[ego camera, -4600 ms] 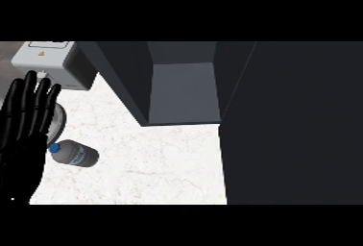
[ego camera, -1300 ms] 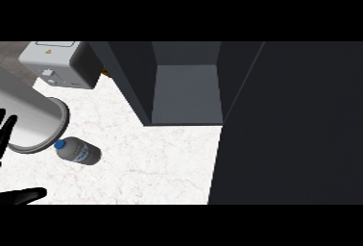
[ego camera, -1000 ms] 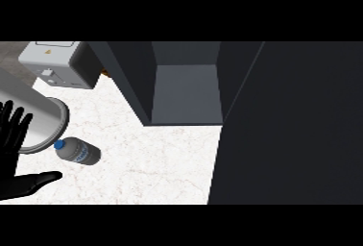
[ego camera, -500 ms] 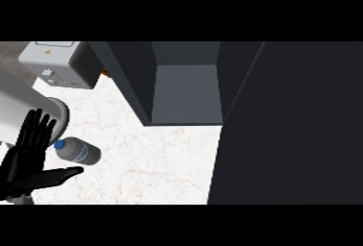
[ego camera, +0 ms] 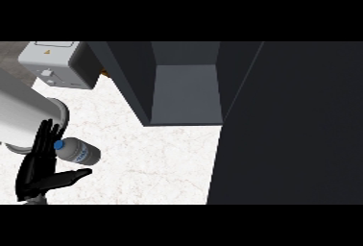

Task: Pick up the bottled water, place it into the cabinet and close the cabinet

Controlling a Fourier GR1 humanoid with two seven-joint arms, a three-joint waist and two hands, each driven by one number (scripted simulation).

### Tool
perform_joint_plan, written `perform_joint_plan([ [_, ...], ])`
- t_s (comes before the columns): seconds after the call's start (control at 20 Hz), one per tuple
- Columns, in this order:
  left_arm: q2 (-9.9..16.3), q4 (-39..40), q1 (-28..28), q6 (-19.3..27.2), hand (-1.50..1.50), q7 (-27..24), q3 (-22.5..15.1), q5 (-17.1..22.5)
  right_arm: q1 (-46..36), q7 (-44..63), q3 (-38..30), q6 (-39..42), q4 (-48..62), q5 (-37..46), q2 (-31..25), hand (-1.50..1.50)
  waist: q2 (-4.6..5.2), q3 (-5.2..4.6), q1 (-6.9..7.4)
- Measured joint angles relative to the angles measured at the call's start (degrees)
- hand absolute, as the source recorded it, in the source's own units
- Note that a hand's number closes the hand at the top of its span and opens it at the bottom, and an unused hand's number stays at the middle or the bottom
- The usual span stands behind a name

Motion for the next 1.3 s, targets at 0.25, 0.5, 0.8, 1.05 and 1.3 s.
perform_joint_plan([
  [0.25, 1.36, 11.56, -3.34, -0.77, -1.5, -7.48, 1.12, -1.37, -1.67, 1.08, -0.48, -0.29, 0.15, 0.09, -0.37, -1.5, 0.06, -0.02, 0.0],
  [0.5, 3.35, 20.72, -5.82, -2.65, -1.5, -13.27, 1.77, -2.08, -1.44, 0.92, -0.34, -0.72, 0.3, 0.23, -0.34, -1.5, 0.07, -0.01, 0.04],
  [0.8, 3.87, 28.0, -8.9, -4.44, -1.5, -18.15, 2.16, -1.86, -2.09, 1.62, 0.44, -1.81, 0.24, 0.52, -0.45, -1.5, 0.04, -0.01, 0.03],
  [1.05, 4.32, 35.08, -12.9, -5.47, -1.5, -21.55, 2.86, -1.56, -4.3, 2.94, -0.57, -2.67, 0.36, 0.63, -0.39, -1.5, 0.11, -0.04, -0.17],
  [1.3, 4.62, 40.54, -16.09, -6.2, -1.5, -24.23, 3.44, -1.19, -3.52, 2.17, -1.39, -2.85, 0.35, 0.72, -1.16, -1.5, 0.14, -0.02, -0.25],
])
